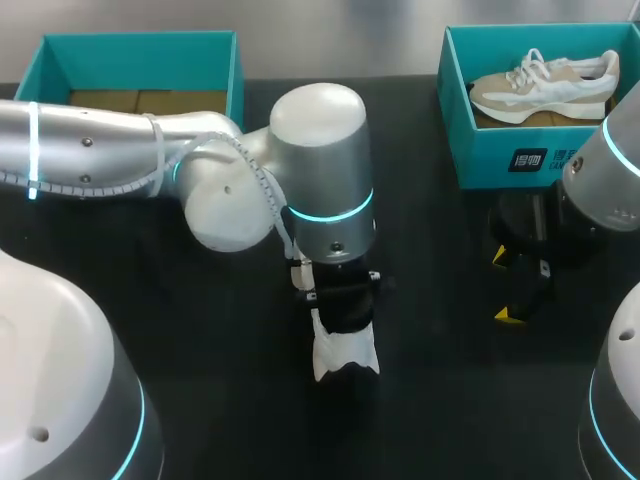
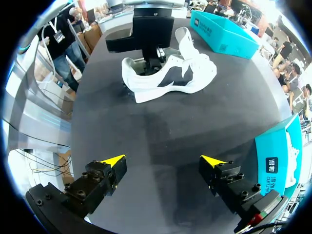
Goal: Take the shoe out of the shoebox, open the shoe tongue, remove and reinsert the insole, then place the shoe into the shoebox
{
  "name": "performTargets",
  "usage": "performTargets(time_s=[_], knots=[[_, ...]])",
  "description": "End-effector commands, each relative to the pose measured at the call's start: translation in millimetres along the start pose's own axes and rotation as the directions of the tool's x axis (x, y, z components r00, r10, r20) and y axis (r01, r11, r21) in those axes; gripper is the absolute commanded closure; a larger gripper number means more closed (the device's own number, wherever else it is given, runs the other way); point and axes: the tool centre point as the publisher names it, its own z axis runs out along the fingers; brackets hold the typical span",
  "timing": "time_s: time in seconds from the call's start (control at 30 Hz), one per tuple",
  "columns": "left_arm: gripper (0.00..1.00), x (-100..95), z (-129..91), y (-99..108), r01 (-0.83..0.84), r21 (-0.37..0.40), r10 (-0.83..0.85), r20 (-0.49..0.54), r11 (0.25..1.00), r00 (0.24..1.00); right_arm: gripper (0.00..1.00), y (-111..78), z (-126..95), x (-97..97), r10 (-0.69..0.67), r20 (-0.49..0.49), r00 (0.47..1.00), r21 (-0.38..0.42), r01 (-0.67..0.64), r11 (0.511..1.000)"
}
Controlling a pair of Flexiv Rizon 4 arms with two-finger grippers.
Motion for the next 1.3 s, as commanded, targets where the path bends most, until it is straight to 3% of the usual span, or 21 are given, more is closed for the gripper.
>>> performTargets(time_s=[0.03, 0.33, 0.5, 0.63, 0.77, 0.83, 1.1, 1.3], knots=[[1.0, 10.1, -21, -5, -0.015, 0.002, 0.015, 0.026, 1.0, 1.0, 0.0, 0.1, 1, 1.2, 0.001, 0.003, 1.0, 0.002, -0.001, 1.0], [1.0, 3.5, -14, -25, -0.051, 0.041, 0.051, -0.008, 0.998, 0.999, 0.0, 0.1, 1, 1.2, 0.001, 0.003, 1.0, 0.002, -0.001, 1.0], [1.0, 1.1, 14, -21, -0.052, 0.102, 0.066, -0.14, 0.993, 0.988, 0.0, 0.1, 1, 1.2, 0.001, 0.003, 1.0, 0.002, -0.001, 1.0], [1.0, 0.7, 32, -21, -0.025, 0.119, 0.041, -0.135, 0.993, 0.99, 0.0, 0.1, 1, 1.2, 0.001, 0.003, 1.0, 0.002, -0.001, 1.0], [1.0, 1.4, 44, -24, -0.013, 0.082, 0.023, -0.132, 0.997, 0.991, 0.0, 0.1, 1, 1.2, 0.001, 0.003, 1.0, 0.002, -0.001, 1.0], [1.0, 2.5, 42, -22, -0.005, 0.079, 0.016, -0.138, 0.997, 0.99, 0.0, 0.1, 1, 1.2, 0.001, 0.003, 1.0, 0.002, -0.001, 1.0], [1.0, -1.5, -1, -23, 0.004, 0.05, -0.001, -0.056, 0.999, 0.998, 0.0, 0.1, 1, 1.2, 0.001, 0.003, 1.0, 0.002, -0.001, 1.0], [1.0, -10.2, -1, -30, 0.043, 0.019, -0.042, -0.048, 0.999, 0.998, 0.0, 0.1, 1, 1.2, 0.001, 0.003, 1.0, 0.002, -0.001, 1.0]])
